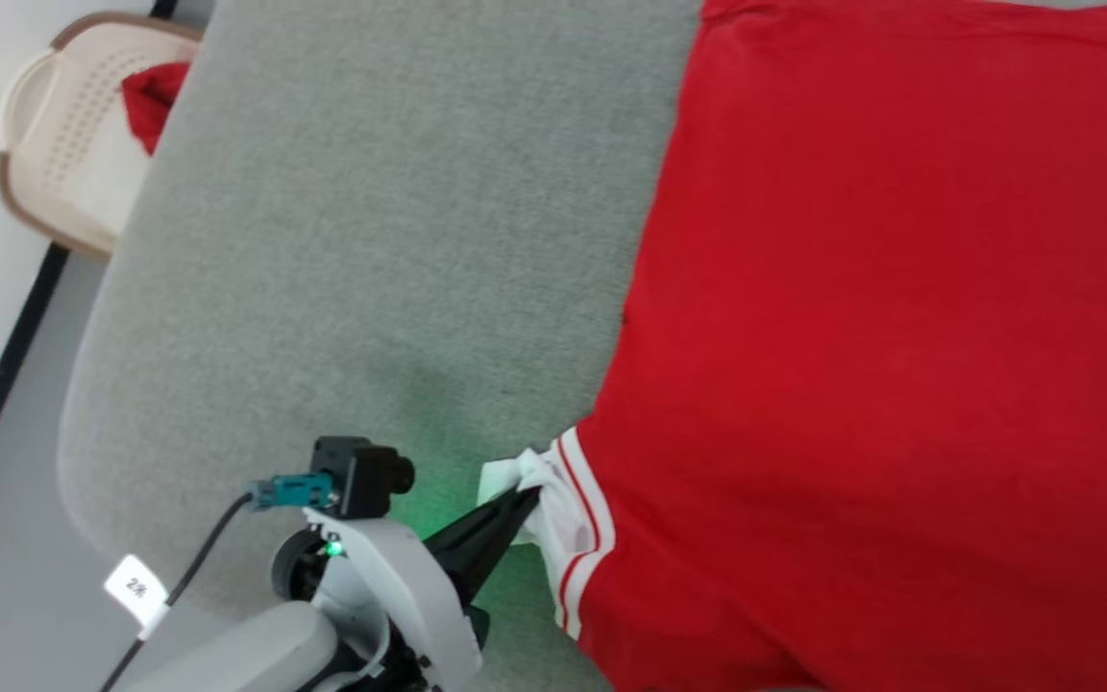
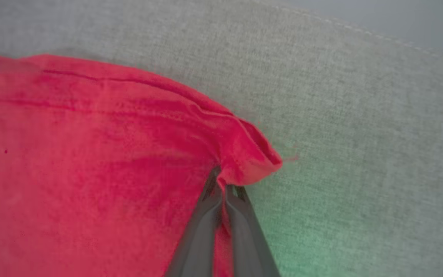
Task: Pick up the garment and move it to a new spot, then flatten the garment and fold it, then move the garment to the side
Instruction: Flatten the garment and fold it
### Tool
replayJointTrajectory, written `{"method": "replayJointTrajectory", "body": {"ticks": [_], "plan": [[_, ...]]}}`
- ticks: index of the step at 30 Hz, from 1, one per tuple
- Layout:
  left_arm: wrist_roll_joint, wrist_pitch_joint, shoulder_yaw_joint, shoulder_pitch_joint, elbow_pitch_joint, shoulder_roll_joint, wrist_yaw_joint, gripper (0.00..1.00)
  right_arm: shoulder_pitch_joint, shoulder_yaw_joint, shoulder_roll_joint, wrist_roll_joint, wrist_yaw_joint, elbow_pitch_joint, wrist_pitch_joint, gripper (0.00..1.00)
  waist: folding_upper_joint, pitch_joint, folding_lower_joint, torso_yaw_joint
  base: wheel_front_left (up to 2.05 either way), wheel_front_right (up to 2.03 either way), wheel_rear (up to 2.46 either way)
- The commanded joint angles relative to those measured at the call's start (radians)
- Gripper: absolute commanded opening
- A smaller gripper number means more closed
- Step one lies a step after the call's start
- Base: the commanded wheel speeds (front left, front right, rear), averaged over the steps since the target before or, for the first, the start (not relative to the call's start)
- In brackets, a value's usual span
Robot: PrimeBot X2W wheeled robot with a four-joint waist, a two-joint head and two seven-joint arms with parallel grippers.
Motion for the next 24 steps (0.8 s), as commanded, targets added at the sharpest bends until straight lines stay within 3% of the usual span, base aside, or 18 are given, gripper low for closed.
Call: {"method": "replayJointTrajectory", "body": {"ticks": [1,13,24], "plan": [[-0.006,-0.004,0.006,0.014,0.013,0.017,0.016,0.0,0.083,0.041,0.008,0.023,0.0,0.014,0.035,0.0,0.0,-0.03,0.0,-0.043,0.0,0.0,0.0],[-0.023,-0.023,0.041,0.056,-0.045,0.107,0.071,0.0,0.232,0.235,-0.109,0.285,0.0,-0.287,0.055,0.0,0.0,-0.13,0.0,-0.197,0.0,0.0,0.0],[-0.046,-0.025,0.053,0.106,-0.093,0.173,0.116,0.0,0.554,0.225,-0.185,0.462,0.0,-0.543,0.022,0.0,0.0,-0.209,0.0,-0.291,0.0,0.0,0.0]]}}
